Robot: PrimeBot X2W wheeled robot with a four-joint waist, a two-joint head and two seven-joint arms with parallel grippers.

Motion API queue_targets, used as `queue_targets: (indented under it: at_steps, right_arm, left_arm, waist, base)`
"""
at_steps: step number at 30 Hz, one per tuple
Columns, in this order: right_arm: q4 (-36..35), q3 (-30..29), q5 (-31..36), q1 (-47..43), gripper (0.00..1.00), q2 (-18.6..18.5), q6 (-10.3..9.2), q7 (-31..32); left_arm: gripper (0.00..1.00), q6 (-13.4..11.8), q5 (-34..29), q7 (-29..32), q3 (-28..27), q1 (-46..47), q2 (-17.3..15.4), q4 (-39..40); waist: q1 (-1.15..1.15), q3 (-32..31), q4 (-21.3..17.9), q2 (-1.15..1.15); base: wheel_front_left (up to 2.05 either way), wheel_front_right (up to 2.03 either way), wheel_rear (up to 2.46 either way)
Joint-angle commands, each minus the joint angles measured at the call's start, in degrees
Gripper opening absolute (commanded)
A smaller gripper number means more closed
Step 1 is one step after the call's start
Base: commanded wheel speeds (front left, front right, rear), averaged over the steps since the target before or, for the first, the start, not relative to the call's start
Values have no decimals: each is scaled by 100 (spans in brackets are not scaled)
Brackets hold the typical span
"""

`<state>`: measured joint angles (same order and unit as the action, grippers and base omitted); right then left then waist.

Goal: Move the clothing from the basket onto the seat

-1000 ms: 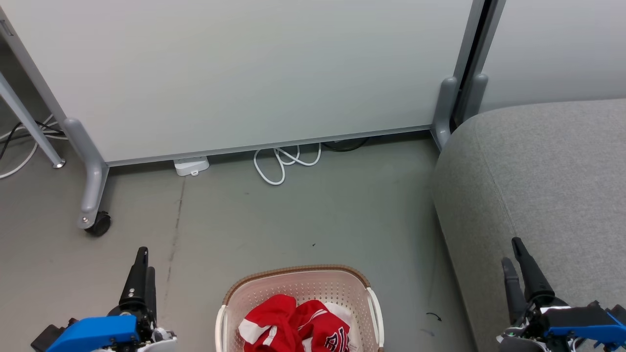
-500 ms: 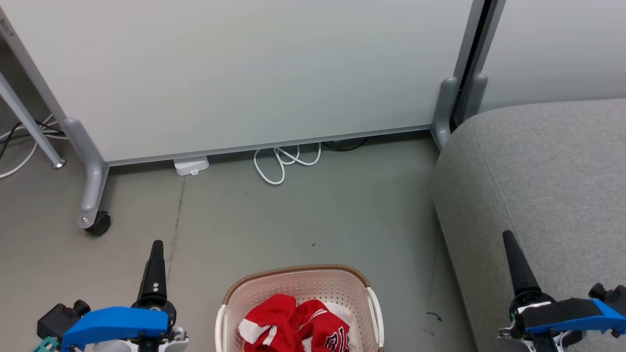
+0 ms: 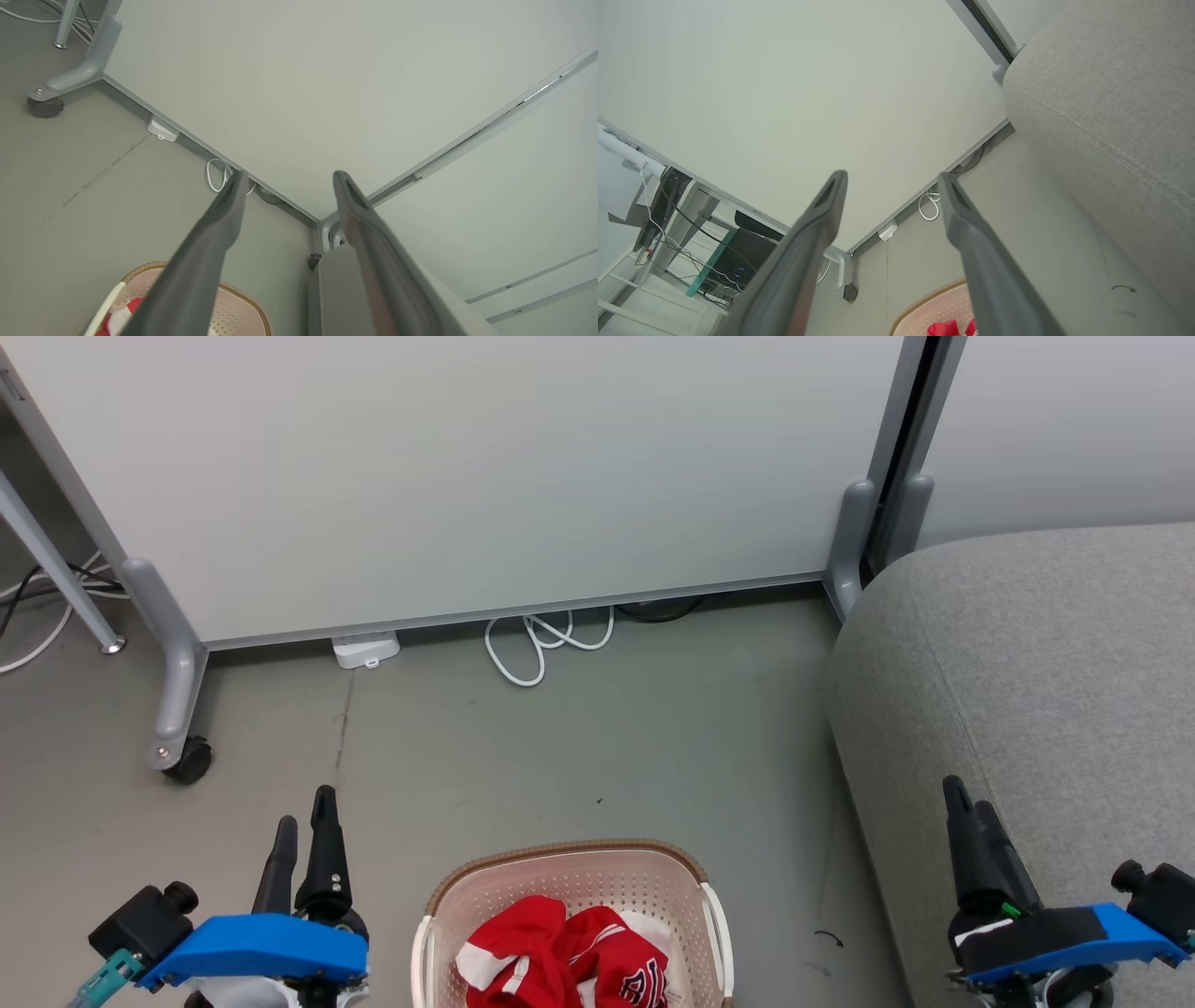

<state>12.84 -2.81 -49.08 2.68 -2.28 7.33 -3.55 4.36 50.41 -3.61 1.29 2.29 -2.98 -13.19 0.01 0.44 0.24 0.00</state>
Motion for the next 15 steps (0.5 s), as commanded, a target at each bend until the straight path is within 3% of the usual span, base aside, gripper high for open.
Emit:
queue_targets:
  at_steps: [1,15]
  right_arm:
    - [-92,13,211,25,100,-40,13,-61]
    - [-69,53,1308,18,100,-49,14,-253]
  left_arm:
    - [100,-20,-221,-56,52,88,-47,93]
    - [100,-42,-1275,-309,249,65,-114,67]
  waist:
    - [-1,-3,2,0]
    - [-1,0,18,0]
  base:
    - [0,0,0]
    - [0,0,0]
